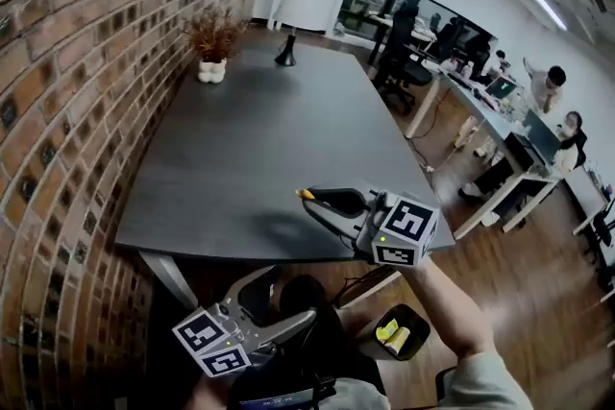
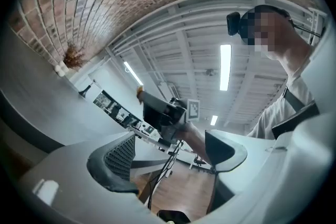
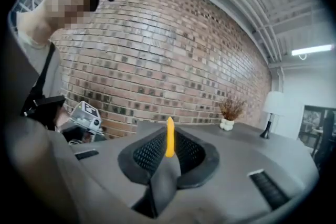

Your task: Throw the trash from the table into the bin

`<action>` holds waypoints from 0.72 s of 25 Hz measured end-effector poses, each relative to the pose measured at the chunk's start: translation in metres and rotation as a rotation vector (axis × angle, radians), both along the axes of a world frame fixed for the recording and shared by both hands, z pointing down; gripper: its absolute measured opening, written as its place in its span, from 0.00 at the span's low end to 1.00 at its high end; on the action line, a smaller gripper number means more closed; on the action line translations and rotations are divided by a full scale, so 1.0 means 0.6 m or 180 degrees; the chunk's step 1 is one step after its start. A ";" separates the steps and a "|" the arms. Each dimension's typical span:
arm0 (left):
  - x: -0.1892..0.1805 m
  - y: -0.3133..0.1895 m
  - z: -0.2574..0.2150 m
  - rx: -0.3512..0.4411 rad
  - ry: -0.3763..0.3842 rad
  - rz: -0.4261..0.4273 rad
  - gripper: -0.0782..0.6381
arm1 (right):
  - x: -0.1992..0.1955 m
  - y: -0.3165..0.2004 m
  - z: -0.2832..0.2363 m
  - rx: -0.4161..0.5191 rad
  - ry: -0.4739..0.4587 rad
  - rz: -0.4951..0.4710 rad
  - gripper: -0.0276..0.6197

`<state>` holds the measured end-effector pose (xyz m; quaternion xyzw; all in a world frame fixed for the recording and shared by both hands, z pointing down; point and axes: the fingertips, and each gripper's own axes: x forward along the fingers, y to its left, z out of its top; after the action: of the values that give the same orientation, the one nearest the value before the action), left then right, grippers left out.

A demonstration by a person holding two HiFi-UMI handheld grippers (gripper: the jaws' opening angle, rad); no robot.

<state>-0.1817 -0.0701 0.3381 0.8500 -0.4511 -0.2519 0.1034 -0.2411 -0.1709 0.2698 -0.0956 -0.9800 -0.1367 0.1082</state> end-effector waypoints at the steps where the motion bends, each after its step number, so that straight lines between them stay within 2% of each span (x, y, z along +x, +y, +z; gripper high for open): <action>1: 0.019 -0.008 0.001 -0.0015 -0.0037 0.0106 0.67 | 0.045 0.010 -0.003 0.0052 -0.0075 0.0036 0.11; 5: 0.115 -0.043 0.005 -0.0053 -0.0142 0.0602 0.67 | 0.211 0.021 -0.009 0.0176 -0.0311 0.0445 0.11; 9: 0.224 -0.090 0.009 -0.0076 -0.0238 0.1061 0.67 | 0.365 -0.009 0.004 0.0086 -0.0377 0.1151 0.11; 11: 0.278 -0.105 0.013 -0.0104 -0.0296 0.1330 0.67 | 0.444 -0.031 0.026 0.0131 -0.0319 0.1564 0.11; 15: 0.391 -0.110 0.034 -0.0226 -0.0372 0.2000 0.67 | 0.612 -0.074 0.102 0.0197 -0.0090 0.2580 0.11; 18: 0.467 -0.110 0.047 -0.0298 -0.0391 0.2358 0.67 | 0.726 -0.102 0.177 0.0077 0.0208 0.3091 0.11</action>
<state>0.0985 -0.1361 0.3664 0.9633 -0.1296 -0.1251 0.1989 0.1945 -0.2321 0.3762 0.3698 -0.9058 -0.0787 0.1913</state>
